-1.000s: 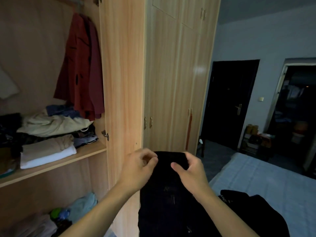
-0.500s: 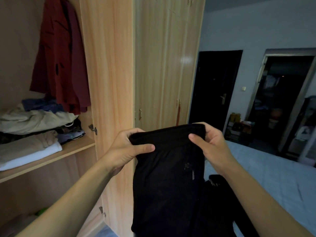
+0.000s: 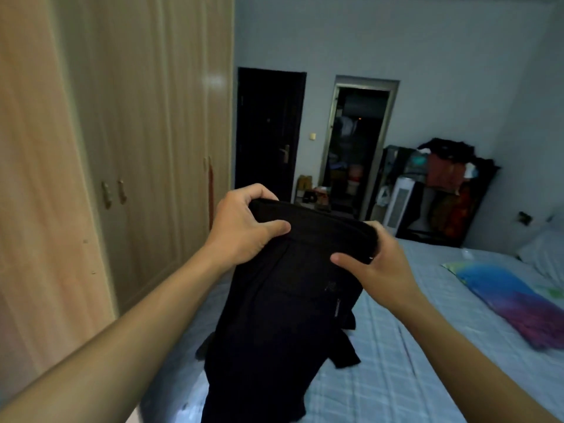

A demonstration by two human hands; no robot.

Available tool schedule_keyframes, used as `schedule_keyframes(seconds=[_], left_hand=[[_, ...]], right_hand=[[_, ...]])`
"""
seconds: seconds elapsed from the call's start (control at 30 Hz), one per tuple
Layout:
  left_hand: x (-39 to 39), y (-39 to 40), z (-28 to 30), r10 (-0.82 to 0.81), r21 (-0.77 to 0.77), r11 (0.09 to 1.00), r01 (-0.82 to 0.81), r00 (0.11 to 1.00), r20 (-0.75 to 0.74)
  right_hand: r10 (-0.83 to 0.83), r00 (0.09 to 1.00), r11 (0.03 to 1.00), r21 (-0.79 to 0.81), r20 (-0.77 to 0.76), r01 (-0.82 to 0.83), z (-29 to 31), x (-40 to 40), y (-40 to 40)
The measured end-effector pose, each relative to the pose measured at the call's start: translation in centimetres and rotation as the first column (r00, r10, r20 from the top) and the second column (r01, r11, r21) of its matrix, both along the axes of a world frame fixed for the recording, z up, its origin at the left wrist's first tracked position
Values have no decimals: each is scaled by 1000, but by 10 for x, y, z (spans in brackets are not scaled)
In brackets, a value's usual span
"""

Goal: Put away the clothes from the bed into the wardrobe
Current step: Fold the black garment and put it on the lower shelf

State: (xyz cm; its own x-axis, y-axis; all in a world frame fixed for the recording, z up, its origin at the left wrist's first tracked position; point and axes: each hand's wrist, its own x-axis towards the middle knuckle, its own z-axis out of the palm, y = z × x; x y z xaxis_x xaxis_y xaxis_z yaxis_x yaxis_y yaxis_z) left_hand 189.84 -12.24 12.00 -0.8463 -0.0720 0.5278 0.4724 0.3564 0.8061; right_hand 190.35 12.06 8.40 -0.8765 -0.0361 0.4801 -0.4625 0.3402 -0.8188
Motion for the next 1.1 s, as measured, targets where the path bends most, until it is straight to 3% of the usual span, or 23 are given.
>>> schedule_keyframes(seconds=[0.1,0.2,0.4,0.53,0.67,0.77,0.87,1.1], left_hand=[[3,37,1,-85,-47,995,85,996,17],[10,74,12,-110,-80,990,112,993,39],[23,131,32,-376,86,926,367,894,245],[17,178,31,-427,266,891,369,879,211],[-5,225,31,-402,305,886,351,907,126],[-40,258,27,-397,275,894,353,910,123],[-90,287,14,-394,152,917,369,899,191],[-270,373,-7,-355,48,933,357,886,298]], right_hand=[[-85,996,996,-38,-15,84,-4,4,37],[-57,998,984,-173,-23,52,-1,7,79],[66,995,949,-302,-74,-85,19,21,168],[153,983,917,-357,-99,-179,34,22,216],[130,989,913,-380,-66,-145,43,6,253],[89,996,916,-391,-23,-91,41,-21,279],[14,999,928,-372,37,1,30,-63,305],[-229,963,923,-281,142,261,12,-216,376]])
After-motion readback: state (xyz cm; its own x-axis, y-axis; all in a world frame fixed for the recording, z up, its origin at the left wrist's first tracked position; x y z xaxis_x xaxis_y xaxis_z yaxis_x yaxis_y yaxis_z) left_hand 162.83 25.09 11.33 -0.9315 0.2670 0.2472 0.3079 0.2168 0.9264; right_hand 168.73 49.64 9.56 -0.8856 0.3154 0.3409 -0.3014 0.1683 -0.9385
